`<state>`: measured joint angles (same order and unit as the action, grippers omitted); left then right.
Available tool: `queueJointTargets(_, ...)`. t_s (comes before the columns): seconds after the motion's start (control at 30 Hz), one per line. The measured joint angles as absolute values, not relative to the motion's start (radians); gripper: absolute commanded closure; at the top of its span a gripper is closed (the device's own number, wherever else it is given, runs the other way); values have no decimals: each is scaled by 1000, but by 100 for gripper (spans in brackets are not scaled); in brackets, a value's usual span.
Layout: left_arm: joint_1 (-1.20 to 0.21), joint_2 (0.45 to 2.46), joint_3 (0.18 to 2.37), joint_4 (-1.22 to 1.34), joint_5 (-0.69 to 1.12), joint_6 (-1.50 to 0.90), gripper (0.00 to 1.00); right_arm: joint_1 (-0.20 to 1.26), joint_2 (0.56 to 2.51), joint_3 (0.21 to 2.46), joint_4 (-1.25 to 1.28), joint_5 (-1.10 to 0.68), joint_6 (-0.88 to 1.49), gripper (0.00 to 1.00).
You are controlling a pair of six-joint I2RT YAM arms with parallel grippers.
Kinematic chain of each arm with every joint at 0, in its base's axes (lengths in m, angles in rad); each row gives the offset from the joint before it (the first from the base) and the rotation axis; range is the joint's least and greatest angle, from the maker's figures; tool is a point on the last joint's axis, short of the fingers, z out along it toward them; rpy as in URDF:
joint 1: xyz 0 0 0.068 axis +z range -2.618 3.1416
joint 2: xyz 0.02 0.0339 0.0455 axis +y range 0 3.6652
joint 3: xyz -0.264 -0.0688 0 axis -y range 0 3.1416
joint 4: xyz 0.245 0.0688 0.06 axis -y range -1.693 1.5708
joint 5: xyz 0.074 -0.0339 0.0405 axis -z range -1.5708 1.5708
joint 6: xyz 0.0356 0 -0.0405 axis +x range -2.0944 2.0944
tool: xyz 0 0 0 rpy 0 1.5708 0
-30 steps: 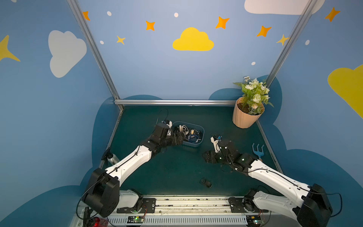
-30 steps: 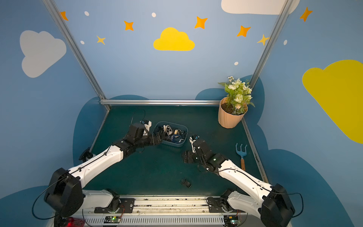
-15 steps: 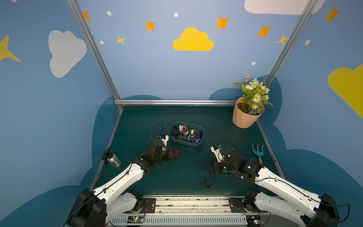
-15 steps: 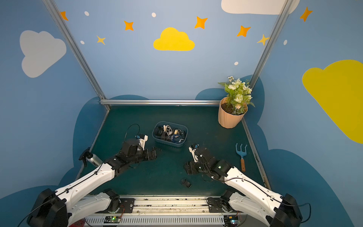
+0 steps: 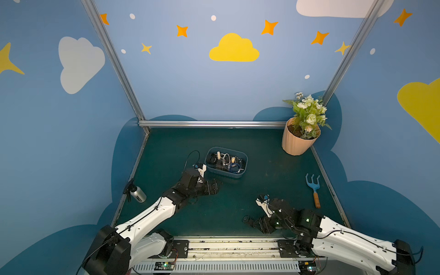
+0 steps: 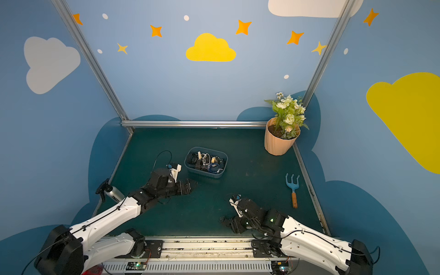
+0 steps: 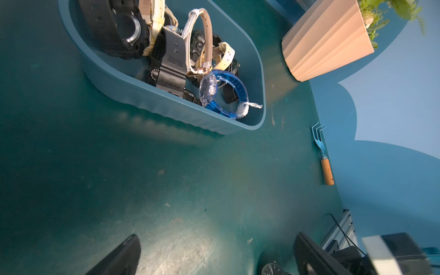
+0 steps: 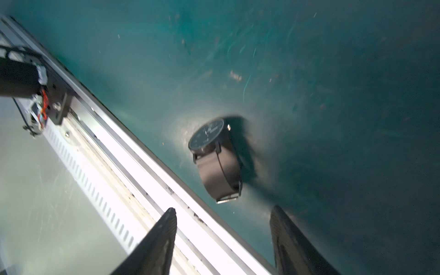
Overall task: Put the watch into the storage box
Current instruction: Pick up the watch at the center of the board.
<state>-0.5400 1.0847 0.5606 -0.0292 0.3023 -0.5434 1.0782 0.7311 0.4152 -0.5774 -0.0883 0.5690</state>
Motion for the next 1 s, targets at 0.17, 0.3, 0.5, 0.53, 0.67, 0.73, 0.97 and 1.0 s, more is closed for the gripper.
queueJointTargets(0.17,-540,1071,561,-34,302,-543,0,1135,804,408,-521,-66,574,38)
queueJointTargets(0.3,-540,1065,561,-43,299,-543,0,1161,878,408,-464,-47,580,43)
queueJointTargets(0.5,-540,1047,561,-63,293,-543,0,1167,964,408,-407,6,582,60)
queueJointTargets(0.53,-540,1041,561,-66,288,-543,0,1167,976,408,-400,15,582,62)
queueJointTargets(0.67,-540,1022,558,-74,276,-543,0,1167,1008,416,-385,33,578,73)
queueJointTargets(0.73,-540,1015,558,-80,273,-543,0,1167,1023,428,-383,43,573,77)
queueJointTargets(0.97,-540,1006,550,-97,252,-543,0,1166,1019,485,-402,104,577,81)
queueJointTargets(1.0,-540,1005,550,-99,250,-544,0,1163,1012,499,-411,113,577,81)
